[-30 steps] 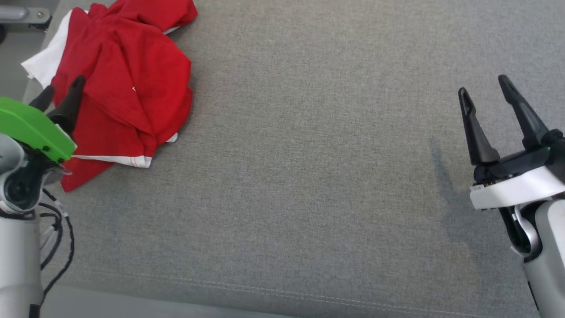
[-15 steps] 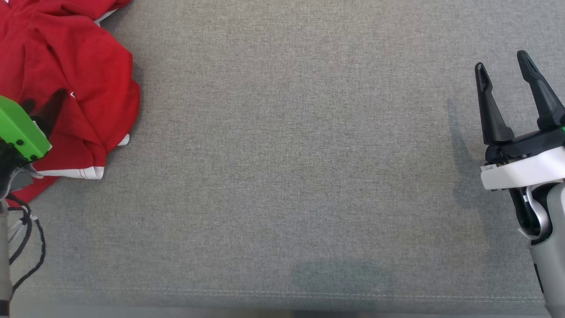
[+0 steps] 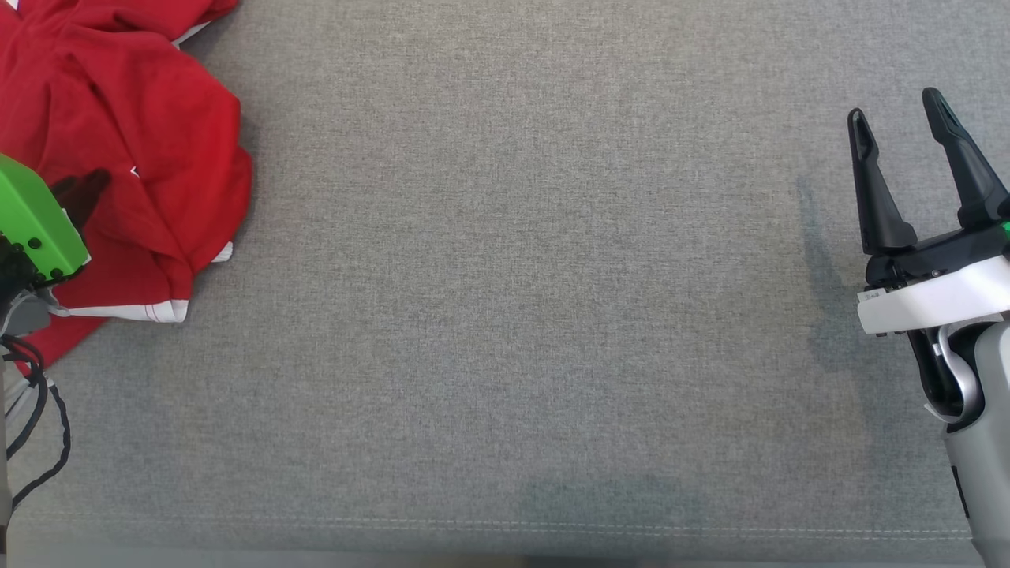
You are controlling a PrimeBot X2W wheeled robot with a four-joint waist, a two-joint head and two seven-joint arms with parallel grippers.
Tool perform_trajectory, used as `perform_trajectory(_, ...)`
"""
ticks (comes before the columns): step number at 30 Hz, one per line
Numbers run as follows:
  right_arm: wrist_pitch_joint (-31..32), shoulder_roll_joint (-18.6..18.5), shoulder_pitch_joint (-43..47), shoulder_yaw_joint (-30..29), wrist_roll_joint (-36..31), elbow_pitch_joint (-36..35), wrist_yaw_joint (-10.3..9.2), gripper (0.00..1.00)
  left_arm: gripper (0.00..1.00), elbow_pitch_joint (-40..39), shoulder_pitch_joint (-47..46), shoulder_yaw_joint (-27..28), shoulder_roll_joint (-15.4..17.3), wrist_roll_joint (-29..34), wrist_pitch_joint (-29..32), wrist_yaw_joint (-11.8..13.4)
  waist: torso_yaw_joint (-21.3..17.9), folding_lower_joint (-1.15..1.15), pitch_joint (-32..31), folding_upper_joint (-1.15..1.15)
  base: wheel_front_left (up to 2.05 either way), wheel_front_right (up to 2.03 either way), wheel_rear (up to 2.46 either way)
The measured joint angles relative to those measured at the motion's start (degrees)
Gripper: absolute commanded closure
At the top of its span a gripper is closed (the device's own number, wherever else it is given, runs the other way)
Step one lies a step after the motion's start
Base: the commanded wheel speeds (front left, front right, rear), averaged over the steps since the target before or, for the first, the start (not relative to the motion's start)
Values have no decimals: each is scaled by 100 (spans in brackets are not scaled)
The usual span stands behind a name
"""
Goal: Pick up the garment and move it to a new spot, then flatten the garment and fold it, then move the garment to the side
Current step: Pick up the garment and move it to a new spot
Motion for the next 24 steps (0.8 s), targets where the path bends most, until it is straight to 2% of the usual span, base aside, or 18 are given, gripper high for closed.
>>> perform_trajectory(2,0,1,-16,11,13,0,0,0,61,-24,-1,1,14,0,59,41,-10,0,14,0,0,0,0)
perform_trajectory(6,0,0,-52,-2,52,23,0,0,71,-24,-3,-23,16,0,147,52,-26,-1,29,0,0,0,0)
perform_trajectory(7,0,0,-55,-1,56,30,0,0,78,-24,-4,-31,20,1,170,70,-31,0,34,0,0,0,0)
perform_trajectory(9,0,0,-67,-2,58,45,0,0,100,-31,-5,-51,20,2,183,91,-40,0,44,0,0,0,0)
perform_trajectory(24,0,2,-125,-92,108,169,1,0,100,-396,-325,127,110,43,-71,91,-118,-1,13,0,0,0,0)
